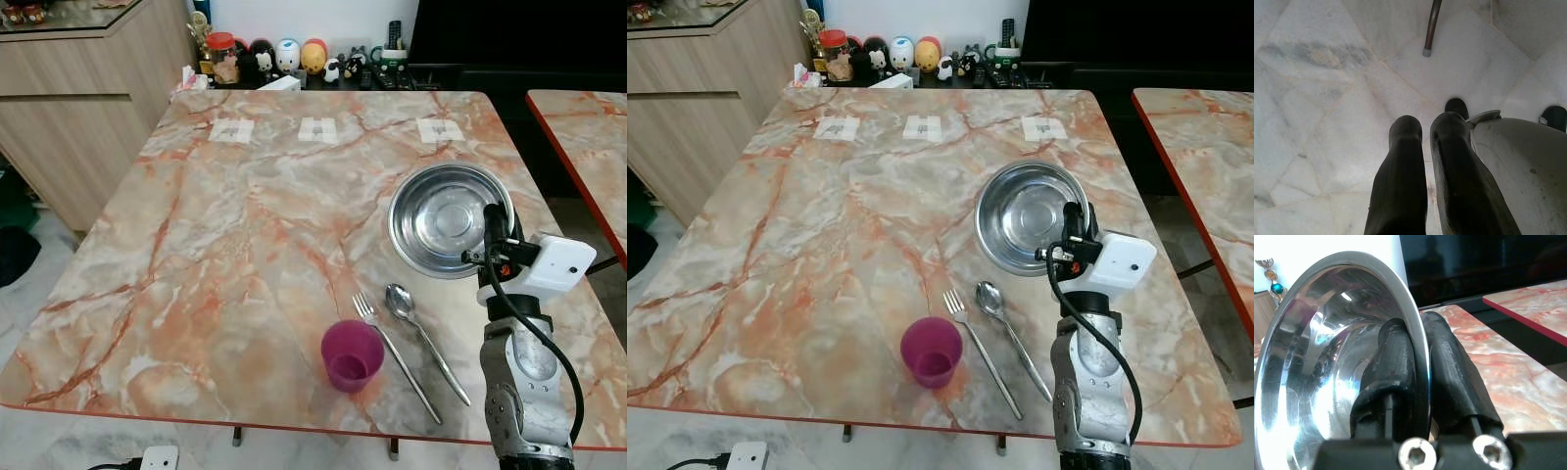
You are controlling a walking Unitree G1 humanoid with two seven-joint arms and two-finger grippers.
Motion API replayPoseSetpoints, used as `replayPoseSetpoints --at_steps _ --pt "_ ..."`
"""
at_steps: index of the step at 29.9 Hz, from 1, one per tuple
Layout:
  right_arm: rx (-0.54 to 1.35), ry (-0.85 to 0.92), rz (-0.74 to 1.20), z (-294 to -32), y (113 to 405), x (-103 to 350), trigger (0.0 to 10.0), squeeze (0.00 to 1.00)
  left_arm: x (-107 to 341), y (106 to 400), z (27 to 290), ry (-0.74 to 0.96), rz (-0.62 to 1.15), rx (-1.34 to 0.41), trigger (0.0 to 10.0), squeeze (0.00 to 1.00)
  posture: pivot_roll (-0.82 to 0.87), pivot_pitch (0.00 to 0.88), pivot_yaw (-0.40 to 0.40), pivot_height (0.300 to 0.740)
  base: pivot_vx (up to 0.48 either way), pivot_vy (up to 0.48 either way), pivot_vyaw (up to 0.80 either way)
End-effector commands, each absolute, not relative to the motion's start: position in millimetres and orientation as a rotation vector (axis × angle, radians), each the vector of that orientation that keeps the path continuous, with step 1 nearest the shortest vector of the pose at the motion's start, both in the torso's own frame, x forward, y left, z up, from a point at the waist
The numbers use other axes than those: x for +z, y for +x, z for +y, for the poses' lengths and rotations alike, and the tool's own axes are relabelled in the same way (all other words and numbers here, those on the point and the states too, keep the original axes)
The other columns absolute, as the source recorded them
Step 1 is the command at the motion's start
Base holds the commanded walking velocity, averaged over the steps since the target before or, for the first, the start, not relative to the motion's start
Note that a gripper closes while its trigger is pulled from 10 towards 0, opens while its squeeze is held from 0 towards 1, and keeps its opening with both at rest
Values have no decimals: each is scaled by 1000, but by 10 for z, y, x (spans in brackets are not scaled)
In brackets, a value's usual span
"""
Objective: Setting the table
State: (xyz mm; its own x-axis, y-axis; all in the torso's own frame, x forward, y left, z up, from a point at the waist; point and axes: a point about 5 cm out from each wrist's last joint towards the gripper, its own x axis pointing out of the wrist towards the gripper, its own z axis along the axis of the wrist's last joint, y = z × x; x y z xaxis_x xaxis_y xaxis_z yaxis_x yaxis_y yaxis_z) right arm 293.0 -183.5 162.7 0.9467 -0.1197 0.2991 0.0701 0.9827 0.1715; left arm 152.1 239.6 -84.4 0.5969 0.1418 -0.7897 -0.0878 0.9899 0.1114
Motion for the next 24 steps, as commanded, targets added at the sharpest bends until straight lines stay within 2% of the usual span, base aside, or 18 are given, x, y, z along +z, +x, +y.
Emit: replayPoseSetpoints --at_steps 1,11,17,24 --pt "-88 162 -326 -1817 2932 1690 10000 0 -864 1499 2379 67 948 130 10000 0 -93 78 8 740 0 0 -756" --pt "-88 167 -336 -1811 2941 1708 10000 0 -849 1560 2354 72 942 129 10000 0 -89 80 6 740 0 0 -725" --pt "-86 162 -360 -1806 2947 1747 10000 0 -852 1540 2362 76 939 125 10000 0 -88 78 4 740 0 -88 0" --pt "-87 163 -358 -1812 2969 1754 10000 0 -865 1483 2385 74 941 127 10000 0 -89 77 4 740 0 -439 0"
